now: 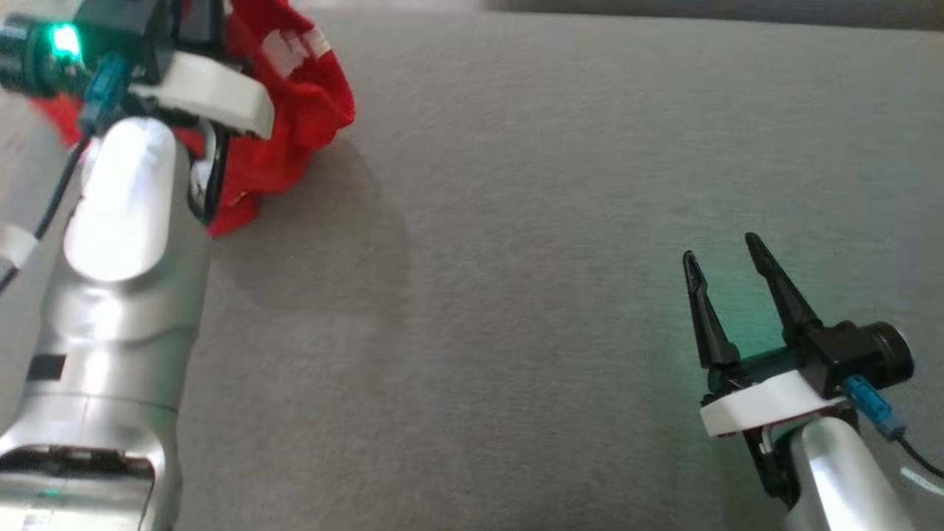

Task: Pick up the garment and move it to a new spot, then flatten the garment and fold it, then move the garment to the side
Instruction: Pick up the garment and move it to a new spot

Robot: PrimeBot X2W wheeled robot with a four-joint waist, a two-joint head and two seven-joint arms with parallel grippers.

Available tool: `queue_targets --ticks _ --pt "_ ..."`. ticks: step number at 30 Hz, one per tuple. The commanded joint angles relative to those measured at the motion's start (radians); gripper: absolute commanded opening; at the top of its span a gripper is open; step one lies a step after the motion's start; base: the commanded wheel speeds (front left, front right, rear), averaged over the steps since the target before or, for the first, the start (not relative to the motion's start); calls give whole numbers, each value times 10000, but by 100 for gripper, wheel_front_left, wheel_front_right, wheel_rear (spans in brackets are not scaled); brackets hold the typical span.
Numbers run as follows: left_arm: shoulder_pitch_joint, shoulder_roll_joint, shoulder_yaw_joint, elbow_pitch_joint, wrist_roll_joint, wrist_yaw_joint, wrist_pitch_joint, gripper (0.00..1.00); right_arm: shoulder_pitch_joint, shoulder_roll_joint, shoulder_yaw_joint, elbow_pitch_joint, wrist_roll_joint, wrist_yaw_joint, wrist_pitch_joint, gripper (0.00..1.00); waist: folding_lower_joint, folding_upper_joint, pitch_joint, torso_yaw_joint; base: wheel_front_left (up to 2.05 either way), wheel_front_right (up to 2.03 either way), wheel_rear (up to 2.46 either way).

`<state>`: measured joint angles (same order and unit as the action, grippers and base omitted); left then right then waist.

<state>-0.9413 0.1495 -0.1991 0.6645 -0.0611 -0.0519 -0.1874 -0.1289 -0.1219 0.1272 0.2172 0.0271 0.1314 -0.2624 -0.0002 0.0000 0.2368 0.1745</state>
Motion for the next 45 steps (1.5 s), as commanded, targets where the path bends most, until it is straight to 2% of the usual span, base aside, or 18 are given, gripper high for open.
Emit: queue_targets --ticks 1,7,15,21,26,30,31,32,36,43,45 --pt "-789 424 81 -624 79 -91 118 0 49 90 182 -226 94 -7 6 100 2 0 -1035 -1270 0 0 0" --pt "-1112 59 -456 -1570 -332 -547 708 0 391 482 100 -147 91 -7 6 100 2 0 -1726 -2710 0 0 0" --pt "-1175 -556 -545 -2067 -1582 -692 1118 0 700 680 -11 -158 120 -7 6 100 2 0 -1971 -4160 0 0 0" --pt "21 -642 -1104 -1496 -2009 -748 1105 0 610 709 -6 -216 234 -7 6 100 2 0 -1587 -4697 0 0 0" --pt "1528 -316 -1749 -358 -2151 -777 138 0 410 713 193 -264 469 -7 6 100 2 0 -1079 -5057 0 0 0" --pt "2091 -133 -1776 789 -2092 -636 -499 0 333 714 245 -230 515 -7 6 100 2 0 -850 -5123 0 0 0" --pt "2177 -142 -1705 990 -2098 -519 -590 42 334 714 239 -219 513 -7 6 100 2 0 -837 -5099 0 0 0" --pt "2272 -176 -1634 1124 -2120 -426 -654 100 354 714 217 -205 512 -7 6 100 2 0 -841 -5049 0 0 0" --pt "2874 -337 -1258 743 -2137 -52 -734 100 586 715 43 -115 494 -7 6 100 2 0 -1027 -4594 0 0 0" --pt "5604 -717 -233 -2032 -1913 682 -741 100 1086 715 -134 38 531 -7 6 100 2 0 -1830 -3492 0 0 0" --pt "6808 -870 95 -3132 -1835 900 -741 100 1289 715 -244 65 561 -7 6 100 2 0 -2184 -2990 0 0 0"
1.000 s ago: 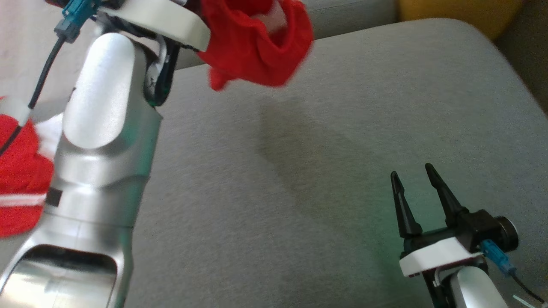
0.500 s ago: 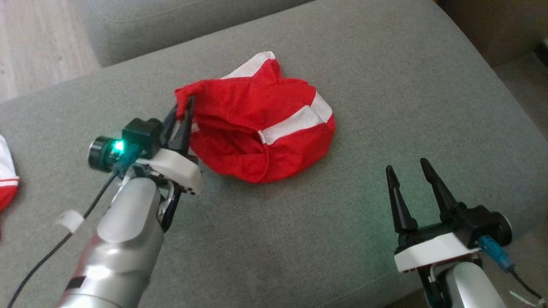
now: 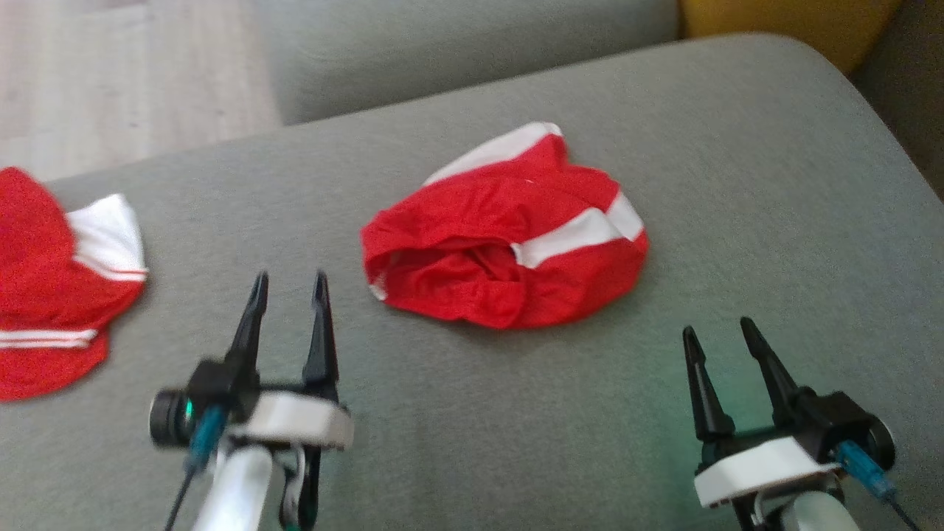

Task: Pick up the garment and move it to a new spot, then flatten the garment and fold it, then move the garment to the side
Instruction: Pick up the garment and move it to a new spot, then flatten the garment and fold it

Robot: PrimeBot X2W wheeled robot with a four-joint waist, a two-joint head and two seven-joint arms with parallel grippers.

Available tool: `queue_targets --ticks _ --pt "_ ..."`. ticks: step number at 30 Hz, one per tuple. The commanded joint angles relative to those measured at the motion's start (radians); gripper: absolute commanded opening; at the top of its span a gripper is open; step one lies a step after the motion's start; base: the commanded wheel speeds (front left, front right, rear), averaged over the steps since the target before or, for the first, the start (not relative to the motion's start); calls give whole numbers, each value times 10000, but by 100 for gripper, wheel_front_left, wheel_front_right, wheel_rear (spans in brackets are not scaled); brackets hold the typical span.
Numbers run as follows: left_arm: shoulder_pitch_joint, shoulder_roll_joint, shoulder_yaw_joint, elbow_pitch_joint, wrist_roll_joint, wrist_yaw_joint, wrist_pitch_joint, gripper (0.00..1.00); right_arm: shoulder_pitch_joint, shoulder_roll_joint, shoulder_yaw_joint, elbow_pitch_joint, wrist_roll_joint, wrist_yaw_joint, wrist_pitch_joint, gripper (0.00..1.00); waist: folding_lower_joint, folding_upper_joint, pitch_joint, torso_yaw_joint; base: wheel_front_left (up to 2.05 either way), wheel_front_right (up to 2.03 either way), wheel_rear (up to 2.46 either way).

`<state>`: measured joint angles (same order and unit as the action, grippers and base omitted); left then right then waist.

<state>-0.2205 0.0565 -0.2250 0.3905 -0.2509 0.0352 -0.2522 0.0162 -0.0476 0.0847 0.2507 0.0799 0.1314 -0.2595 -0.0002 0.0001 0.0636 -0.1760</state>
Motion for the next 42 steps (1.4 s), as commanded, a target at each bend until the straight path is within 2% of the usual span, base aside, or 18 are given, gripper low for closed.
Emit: queue_targets --ticks 1,5,8,15,42 --pt "-41 23 447 -759 67 98 -93 100 -114 -27 154 -260 28 -7 -23 100 2 -1 -530 645 0 0 0" --pt "1287 -49 585 -2015 52 333 -94 100 93 -26 89 -259 21 -7 -23 100 2 -1 -878 1129 0 0 0" --pt "2178 -57 368 -2728 -345 628 -94 100 339 -26 70 -325 74 -7 -23 100 2 -1 -1130 1437 0 0 0" --pt "3411 -60 -96 -3288 -185 1093 -94 100 794 -26 19 -425 125 -7 -23 100 2 -1 -1439 1894 0 0 0" --pt "3794 -62 -80 -3275 343 1194 -95 100 999 -58 62 -326 51 -7 -23 100 2 -1 -1613 2043 0 0 0"
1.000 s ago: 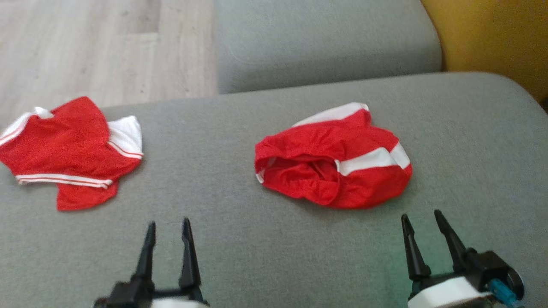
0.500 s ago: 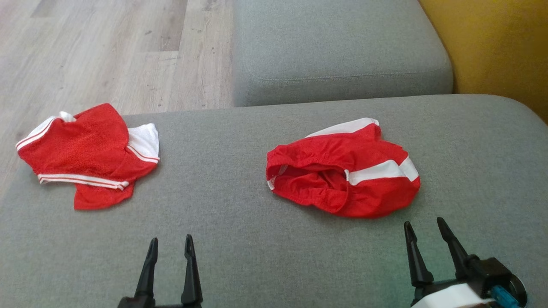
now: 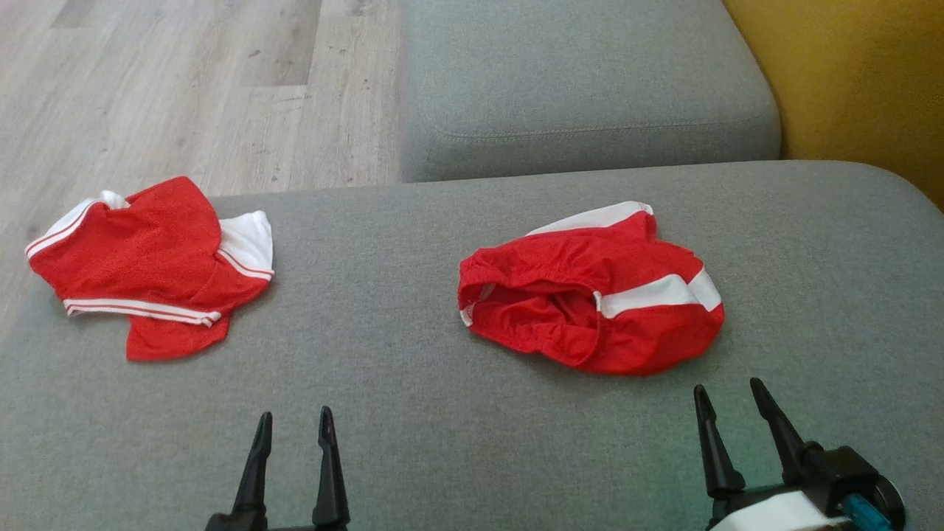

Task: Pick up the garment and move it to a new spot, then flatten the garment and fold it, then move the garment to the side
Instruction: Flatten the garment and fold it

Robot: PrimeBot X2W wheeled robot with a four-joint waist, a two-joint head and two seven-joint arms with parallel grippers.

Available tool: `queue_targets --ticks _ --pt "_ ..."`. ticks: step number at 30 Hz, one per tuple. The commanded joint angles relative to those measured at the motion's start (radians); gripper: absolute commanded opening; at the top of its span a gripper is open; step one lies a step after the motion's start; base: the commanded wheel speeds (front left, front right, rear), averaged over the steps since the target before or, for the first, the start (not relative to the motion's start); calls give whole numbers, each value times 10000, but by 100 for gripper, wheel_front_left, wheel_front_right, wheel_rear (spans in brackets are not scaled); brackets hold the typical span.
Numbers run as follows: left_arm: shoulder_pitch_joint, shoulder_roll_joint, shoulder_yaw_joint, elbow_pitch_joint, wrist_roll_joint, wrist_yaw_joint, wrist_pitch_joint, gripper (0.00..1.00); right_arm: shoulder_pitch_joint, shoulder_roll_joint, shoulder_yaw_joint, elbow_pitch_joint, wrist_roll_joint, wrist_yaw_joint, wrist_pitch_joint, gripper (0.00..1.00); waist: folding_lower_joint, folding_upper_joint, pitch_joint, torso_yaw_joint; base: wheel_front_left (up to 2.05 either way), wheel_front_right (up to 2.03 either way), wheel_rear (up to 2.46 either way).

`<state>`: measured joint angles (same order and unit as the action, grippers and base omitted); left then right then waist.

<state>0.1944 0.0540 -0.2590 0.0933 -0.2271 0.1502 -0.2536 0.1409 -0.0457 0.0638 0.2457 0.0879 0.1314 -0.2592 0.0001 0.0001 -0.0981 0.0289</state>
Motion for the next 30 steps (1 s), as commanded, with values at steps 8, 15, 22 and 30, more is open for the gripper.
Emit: queue_targets --ticks 8,15,22,30 --pt "-422 -37 175 -58 104 -72 -82 100 -290 -81 343 -251 -10 -7 -26 100 -1 -1 55 -97 0 0 0" --pt "-972 -37 -494 691 -755 -742 -82 100 -440 -154 456 -324 -16 -7 -26 100 -1 -1 382 -374 0 0 0" --pt "-2646 -37 -2129 2200 -3234 -2006 156 100 -668 -188 636 -437 7 -7 -26 100 -1 -1 926 -899 0 0 0" --pt "-4967 -37 -4059 3269 -5609 -2385 1305 100 -1137 -358 975 -561 10 -7 -26 100 -1 -1 1532 -1613 0 0 0"
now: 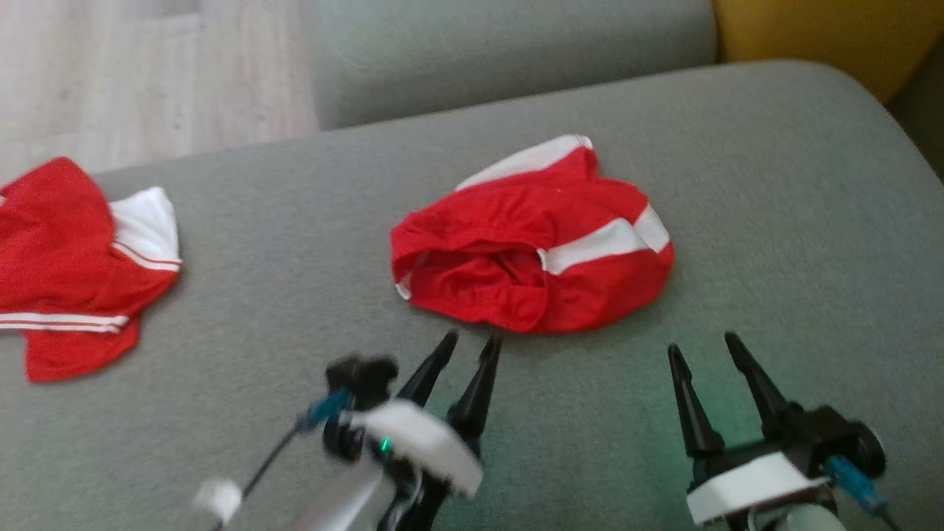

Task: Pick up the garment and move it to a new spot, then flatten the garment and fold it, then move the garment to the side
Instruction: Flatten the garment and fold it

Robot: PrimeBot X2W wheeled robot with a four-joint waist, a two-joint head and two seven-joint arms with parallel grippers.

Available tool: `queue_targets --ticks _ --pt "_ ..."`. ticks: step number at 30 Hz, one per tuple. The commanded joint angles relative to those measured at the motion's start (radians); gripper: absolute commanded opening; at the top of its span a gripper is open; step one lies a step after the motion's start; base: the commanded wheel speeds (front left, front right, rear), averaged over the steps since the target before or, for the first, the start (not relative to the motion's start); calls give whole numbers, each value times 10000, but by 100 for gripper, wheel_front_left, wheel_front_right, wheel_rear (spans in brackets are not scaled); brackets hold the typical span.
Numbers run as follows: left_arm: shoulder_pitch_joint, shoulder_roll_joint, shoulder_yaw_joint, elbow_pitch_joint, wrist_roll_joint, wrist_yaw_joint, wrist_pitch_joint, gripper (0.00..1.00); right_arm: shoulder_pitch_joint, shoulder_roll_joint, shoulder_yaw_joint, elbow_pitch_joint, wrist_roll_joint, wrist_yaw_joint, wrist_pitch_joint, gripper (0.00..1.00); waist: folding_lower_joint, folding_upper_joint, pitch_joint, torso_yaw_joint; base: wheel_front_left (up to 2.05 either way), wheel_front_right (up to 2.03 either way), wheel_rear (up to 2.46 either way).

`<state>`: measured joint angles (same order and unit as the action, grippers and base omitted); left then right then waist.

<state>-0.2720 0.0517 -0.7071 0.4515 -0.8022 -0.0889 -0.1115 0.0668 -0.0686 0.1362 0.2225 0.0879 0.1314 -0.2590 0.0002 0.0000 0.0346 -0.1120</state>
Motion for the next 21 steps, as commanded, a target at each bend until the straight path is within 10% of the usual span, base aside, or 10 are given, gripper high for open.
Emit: queue_targets --ticks 1,21 --pt "-659 -14 169 -218 -148 -27 18 100 -481 -153 306 -349 7 -7 -28 100 -2 0 312 -333 0 0 0" --pt "-4736 -14 -2011 2948 -4492 189 794 100 -1232 -181 789 -284 156 -7 -28 100 -2 0 1486 -2133 0 0 0"
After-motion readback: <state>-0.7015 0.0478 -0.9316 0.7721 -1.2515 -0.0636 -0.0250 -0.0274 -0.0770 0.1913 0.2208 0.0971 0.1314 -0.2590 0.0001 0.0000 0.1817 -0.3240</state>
